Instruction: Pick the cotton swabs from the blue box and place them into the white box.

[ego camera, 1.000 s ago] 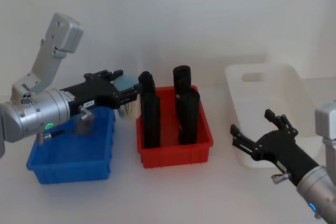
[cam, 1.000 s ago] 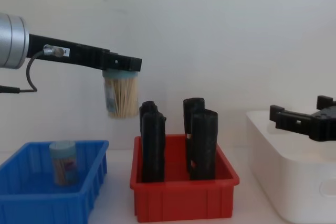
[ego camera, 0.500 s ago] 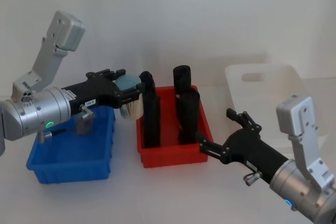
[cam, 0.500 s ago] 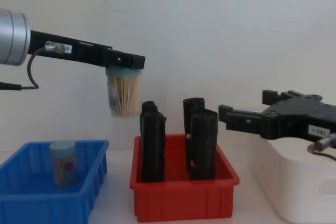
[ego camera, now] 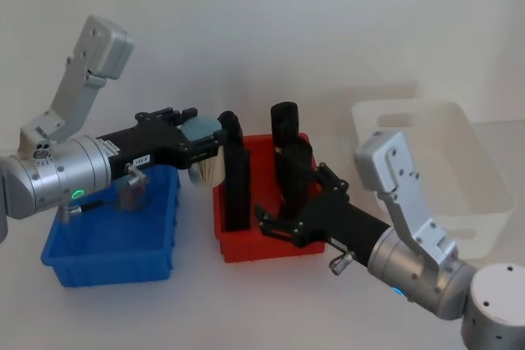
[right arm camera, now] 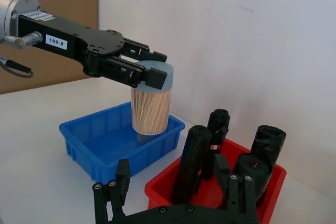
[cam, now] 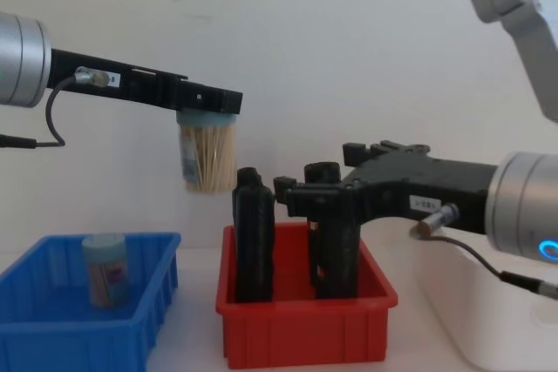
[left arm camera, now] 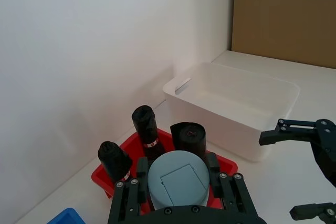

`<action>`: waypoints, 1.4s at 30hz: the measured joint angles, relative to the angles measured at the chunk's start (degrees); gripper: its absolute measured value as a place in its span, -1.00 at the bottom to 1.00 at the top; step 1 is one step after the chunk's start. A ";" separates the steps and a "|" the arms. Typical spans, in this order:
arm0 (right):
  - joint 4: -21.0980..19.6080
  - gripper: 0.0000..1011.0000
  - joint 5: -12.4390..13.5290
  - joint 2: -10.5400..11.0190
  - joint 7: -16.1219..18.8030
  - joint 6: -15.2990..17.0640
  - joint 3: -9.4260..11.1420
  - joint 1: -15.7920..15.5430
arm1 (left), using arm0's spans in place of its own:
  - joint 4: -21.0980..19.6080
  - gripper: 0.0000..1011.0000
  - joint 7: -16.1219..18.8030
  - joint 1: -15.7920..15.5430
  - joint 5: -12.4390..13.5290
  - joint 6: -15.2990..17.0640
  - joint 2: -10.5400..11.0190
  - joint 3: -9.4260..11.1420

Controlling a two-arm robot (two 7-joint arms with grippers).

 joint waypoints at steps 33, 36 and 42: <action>21.61 0.98 -4.17 -10.26 3.21 -4.64 -3.24 15.04 | -0.02 0.33 -0.11 -0.04 0.01 0.04 0.00 0.00; 23.66 0.98 -3.77 -10.98 3.24 -5.07 -3.30 16.27 | -0.01 0.33 -0.11 -0.04 0.01 0.04 0.00 0.00; 26.80 0.76 -2.94 -12.05 3.70 -5.85 -3.41 18.13 | -0.01 0.33 -0.11 -0.04 0.00 0.04 0.00 0.00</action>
